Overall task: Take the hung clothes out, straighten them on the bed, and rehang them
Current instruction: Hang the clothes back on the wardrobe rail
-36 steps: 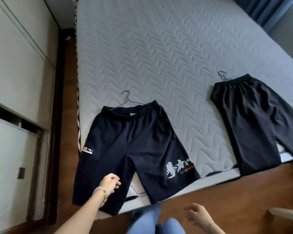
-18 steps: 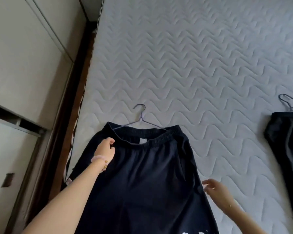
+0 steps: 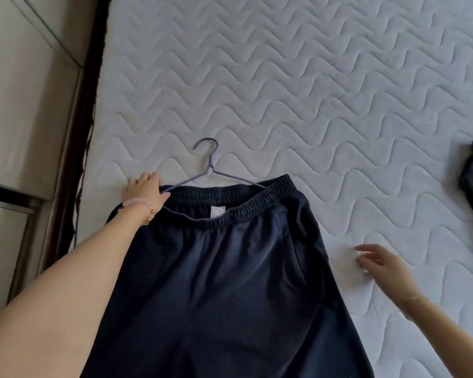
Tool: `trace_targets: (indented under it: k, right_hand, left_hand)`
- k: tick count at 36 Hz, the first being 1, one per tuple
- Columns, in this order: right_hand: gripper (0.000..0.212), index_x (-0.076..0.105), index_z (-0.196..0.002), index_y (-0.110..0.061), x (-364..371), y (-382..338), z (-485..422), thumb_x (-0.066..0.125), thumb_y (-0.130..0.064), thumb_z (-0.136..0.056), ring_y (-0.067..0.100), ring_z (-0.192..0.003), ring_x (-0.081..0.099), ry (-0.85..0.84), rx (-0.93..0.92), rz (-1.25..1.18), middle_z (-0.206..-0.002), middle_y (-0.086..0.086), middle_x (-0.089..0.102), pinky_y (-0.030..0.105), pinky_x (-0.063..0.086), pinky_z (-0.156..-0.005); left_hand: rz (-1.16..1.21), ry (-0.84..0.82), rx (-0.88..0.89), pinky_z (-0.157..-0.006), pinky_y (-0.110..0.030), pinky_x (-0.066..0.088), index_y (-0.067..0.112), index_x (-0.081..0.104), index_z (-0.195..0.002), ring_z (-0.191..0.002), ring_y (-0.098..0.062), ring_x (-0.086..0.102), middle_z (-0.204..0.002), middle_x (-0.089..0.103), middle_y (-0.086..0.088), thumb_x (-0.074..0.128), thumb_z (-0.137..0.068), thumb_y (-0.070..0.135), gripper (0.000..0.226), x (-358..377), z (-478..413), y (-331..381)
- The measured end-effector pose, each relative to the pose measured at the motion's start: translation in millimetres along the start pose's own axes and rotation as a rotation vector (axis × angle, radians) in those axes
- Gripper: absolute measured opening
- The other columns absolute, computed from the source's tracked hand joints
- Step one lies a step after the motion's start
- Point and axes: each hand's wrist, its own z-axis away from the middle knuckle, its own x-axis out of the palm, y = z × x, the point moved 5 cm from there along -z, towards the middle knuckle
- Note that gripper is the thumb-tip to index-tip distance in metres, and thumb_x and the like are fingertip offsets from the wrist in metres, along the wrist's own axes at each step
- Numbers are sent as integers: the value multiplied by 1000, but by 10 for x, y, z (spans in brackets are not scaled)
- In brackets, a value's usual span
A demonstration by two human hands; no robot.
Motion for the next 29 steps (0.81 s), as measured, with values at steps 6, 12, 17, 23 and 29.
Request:
trace_targets:
  k: [6, 12, 17, 23, 29]
  right_hand:
    - [22, 63, -105, -17, -76, 101, 227, 54, -1, -92, 25, -87, 63, -48, 65, 16, -91, 8, 68, 35, 48, -79]
    - [22, 64, -106, -11, -249, 333, 632, 51, 2, -93, 19, -76, 64, -57, 123, 23, -84, 8, 67, 31, 45, -72]
    - [23, 62, -105, -10, -362, 428, 1044, 48, 4, -93, 17, -76, 62, -64, 144, 5, -83, 6, 67, 27, 47, -66]
    - [23, 61, -105, -12, -532, 464, 1513, 47, 2, -92, 15, -74, 61, -53, 176, -84, -82, 3, 67, 24, 46, -63]
    - [23, 61, -102, -14, -799, 591, 1979, 46, 0, -92, 13, -72, 61, -33, 200, -130, -80, 0, 66, 25, 46, -63]
  left_hand:
    - [-216, -67, 151, -72, -31, 46, 22, 48, -89, -94, -28, 60, -108, 63, -6, 50, -87, 33, 12, -179, 221, 40]
    - [-301, -78, 199, -71, -28, 41, 34, 52, -119, -100, -26, 62, -115, 63, -4, 47, -84, 23, 37, -382, 616, 219]
    - [-200, 44, 259, -68, -31, 42, 26, 59, -105, -99, -28, 57, -116, 56, -4, 44, -86, 25, 25, -647, 960, 247]
    - [15, 168, 308, -65, -36, 48, 23, 50, -100, -81, -33, 58, -105, 64, -6, 47, -77, 9, 27, -1080, 1666, 325]
    - [629, -114, 298, -85, -24, 43, 21, 60, -88, -94, -20, 59, -92, 65, -1, 55, -82, -7, 28, -1222, 2639, 472]
